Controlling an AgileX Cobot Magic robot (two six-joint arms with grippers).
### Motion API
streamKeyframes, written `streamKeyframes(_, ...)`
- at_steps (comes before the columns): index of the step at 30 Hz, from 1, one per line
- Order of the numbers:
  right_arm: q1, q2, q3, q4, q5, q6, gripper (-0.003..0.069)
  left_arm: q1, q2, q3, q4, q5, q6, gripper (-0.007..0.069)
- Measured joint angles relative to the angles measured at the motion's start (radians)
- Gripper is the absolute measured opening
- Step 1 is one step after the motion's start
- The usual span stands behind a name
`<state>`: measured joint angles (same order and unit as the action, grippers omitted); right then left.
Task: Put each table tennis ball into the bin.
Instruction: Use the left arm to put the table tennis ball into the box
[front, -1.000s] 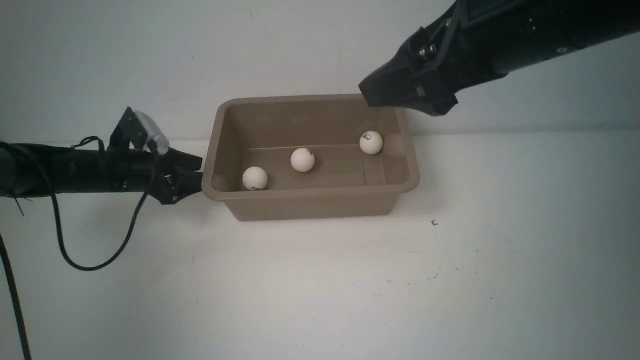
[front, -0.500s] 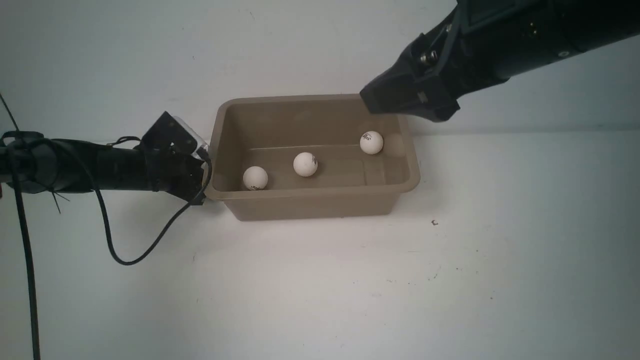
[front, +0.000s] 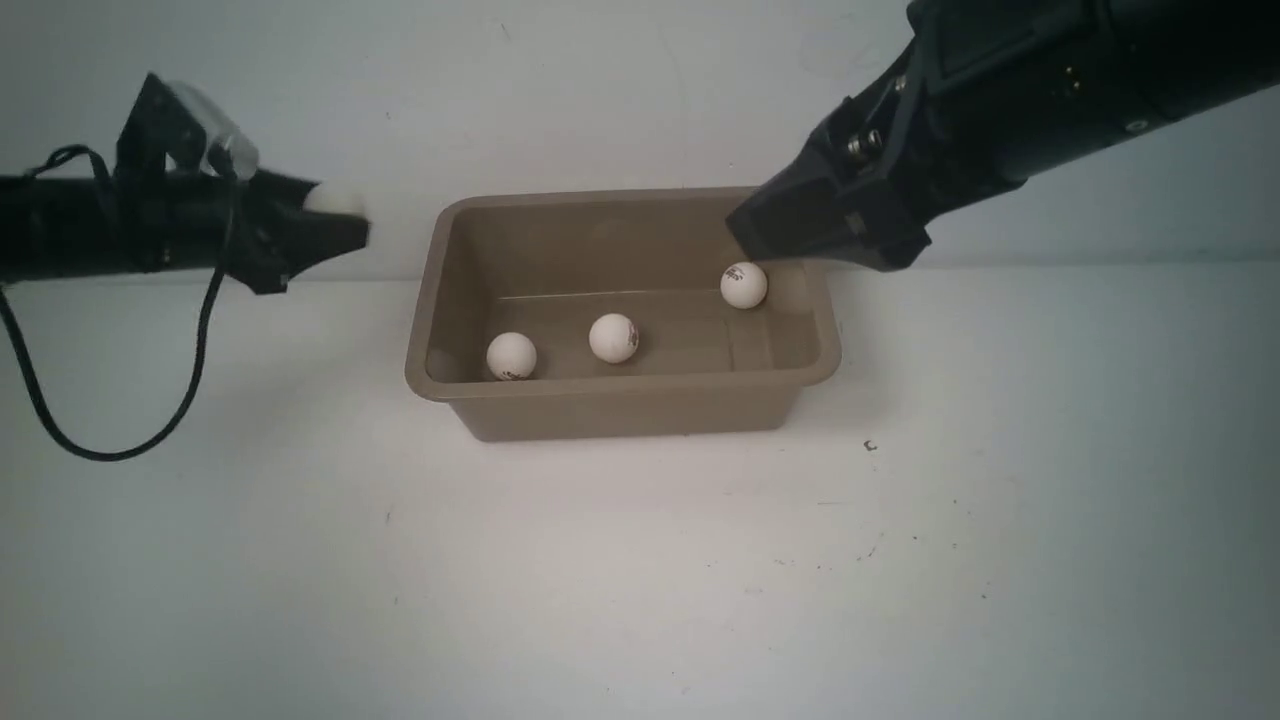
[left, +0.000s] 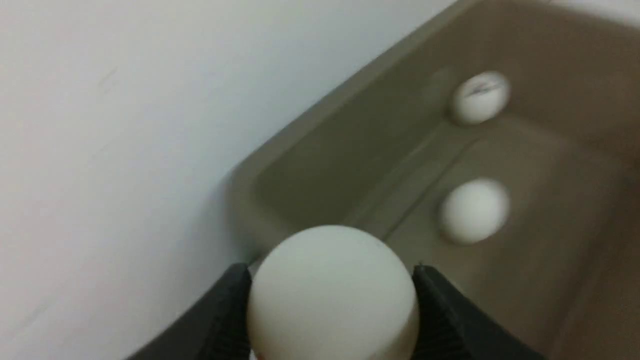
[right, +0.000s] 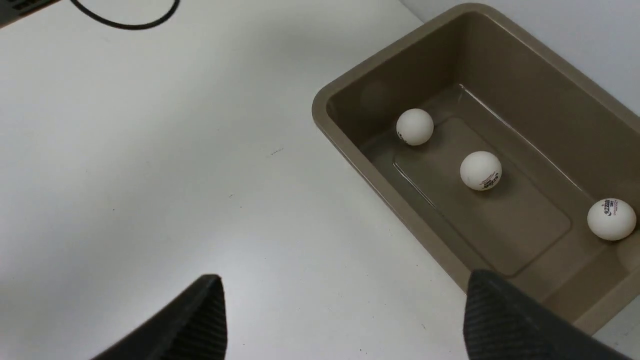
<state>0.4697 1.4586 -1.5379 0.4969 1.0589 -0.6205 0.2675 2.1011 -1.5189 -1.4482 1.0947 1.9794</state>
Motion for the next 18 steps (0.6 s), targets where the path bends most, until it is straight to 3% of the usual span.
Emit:
streamKeyframes(3,0.000,0.000,0.000,0.000,-0.005,-0.001,0.0570,-0.105,0.000,0.000,-0.024,0.047,0.017,0.0353)
streamKeyframes(7,0.000,0.000,0.000,-0.003,-0.007,-0.001,0.0568,-0.229,0.015,0.000,-0.026,-0.068,0.020,0.0353)
streamKeyframes(8,0.000,0.000,0.000,-0.008,-0.007,-0.001,0.0568,-0.287,0.019,0.000,-0.026,-0.183,0.021,0.0353)
streamKeyframes(9,0.000,0.000,0.000,-0.008,-0.007,-0.001,0.0568,-0.292,0.019,0.000,-0.026,-0.198,0.021,0.0353)
streamKeyframes(15,0.000,-0.020,0.000,-0.073,-0.007,0.000,0.0568,-0.409,0.022,0.000,0.006,-0.664,0.024,0.0353)
streamKeyframes(18,0.000,-0.064,0.000,-0.116,-0.023,0.000,0.0568,-0.437,0.023,0.000,0.011,-0.762,0.015,0.0427)
